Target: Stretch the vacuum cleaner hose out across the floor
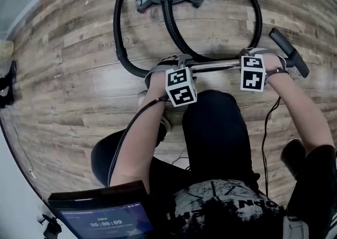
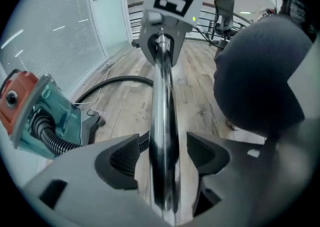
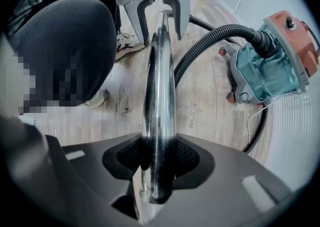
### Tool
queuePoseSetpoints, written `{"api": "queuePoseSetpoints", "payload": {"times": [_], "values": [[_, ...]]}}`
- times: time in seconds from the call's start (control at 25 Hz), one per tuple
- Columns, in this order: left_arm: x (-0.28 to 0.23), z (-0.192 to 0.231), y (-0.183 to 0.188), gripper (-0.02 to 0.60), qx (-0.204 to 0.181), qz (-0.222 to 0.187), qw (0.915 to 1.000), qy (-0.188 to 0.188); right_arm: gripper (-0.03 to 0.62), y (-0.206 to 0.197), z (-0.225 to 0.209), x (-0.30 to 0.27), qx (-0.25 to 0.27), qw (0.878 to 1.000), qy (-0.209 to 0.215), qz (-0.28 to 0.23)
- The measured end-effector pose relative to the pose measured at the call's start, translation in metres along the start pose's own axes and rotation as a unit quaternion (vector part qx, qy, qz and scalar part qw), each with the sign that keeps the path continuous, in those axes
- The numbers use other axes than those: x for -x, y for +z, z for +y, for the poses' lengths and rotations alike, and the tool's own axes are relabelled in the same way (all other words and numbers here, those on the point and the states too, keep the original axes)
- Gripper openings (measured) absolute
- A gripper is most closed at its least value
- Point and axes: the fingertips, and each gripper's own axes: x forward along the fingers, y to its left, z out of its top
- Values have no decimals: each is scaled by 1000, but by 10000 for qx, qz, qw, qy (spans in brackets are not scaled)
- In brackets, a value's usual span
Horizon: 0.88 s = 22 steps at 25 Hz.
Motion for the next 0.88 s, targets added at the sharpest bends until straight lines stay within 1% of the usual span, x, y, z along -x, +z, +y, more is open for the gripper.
{"api": "queuePoseSetpoints", "payload": {"times": [0.12,0.16,0.2,0.24,0.28,0.44,0.52,0.64,0.76,0.88], "values": [[-17,4,2,296,-257,102,9996,-36,156,3,-2,24,-11,10000,-32,82],[-20,6,3,283,-332,119,9994,-23,156,3,-3,29,-7,9999,-77,125],[-23,8,4,226,-408,123,9991,-7,156,3,-5,33,5,9998,-125,182],[-24,7,5,127,-482,121,9988,0,156,2,-5,34,23,9996,-152,237],[-25,6,6,96,-538,125,9985,-10,156,1,-5,34,37,9995,-148,273],[-20,3,3,91,-625,215,9978,-29,157,4,-2,33,-19,9998,-101,190],[-14,9,-1,91,-636,272,9976,32,157,10,-7,36,-17,9998,-175,133],[6,27,-5,91,-552,323,9978,192,156,21,-25,53,108,9991,-392,96],[43,45,0,89,-464,223,9980,360,158,31,-44,95,234,9973,-674,181],[101,59,9,86,-373,86,9983,450,158,48,-54,161,318,9959,-795,306]]}}
